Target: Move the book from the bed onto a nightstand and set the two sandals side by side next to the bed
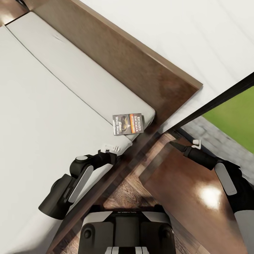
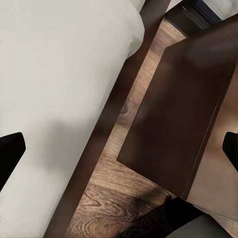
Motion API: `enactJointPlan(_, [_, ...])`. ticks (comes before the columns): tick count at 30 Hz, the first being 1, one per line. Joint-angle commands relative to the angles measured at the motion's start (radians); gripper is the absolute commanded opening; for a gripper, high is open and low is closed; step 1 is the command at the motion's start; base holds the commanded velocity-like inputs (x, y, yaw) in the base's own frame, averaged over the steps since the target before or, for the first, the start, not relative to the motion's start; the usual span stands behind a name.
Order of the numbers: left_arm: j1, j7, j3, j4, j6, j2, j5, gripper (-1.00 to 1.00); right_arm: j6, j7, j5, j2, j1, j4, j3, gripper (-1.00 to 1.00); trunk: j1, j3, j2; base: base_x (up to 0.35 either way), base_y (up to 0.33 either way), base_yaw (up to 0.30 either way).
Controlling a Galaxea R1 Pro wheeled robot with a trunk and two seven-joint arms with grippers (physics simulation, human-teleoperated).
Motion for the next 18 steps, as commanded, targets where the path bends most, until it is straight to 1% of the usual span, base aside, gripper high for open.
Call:
enactJointPlan(1, [-0.001,-0.004,-0.001,-0.001,0.004,0.001,-0.004,1.00,0.007,0.000,-0.006,0.000,0.000,0.000,0.000,1.00,0.000,0.000,0.000,0.000,0.000,0.000])
enactJointPlan(9, [-0.001,-0.004,-0.001,-0.001,0.004,0.001,-0.004,1.00,0.007,-0.001,-0.004,0.000,0.000,0.000,0.000,1.00,0.000,0.000,0.000,-0.011,0.000,0.000])
enactJointPlan(15, [-0.001,-0.004,-0.001,-0.001,0.004,0.001,-0.003,1.00,0.007,-0.001,-0.004,0.000,0.000,0.000,0.000,1.00,0.000,0.000,0.000,-0.210,0.000,0.000])
enactJointPlan(18, [-0.001,-0.004,-0.001,-0.001,0.004,0.001,-0.002,1.00,0.007,-0.001,-0.004,0.000,0.000,0.000,0.000,1.00,0.000,0.000,0.000,-0.057,0.000,0.000])
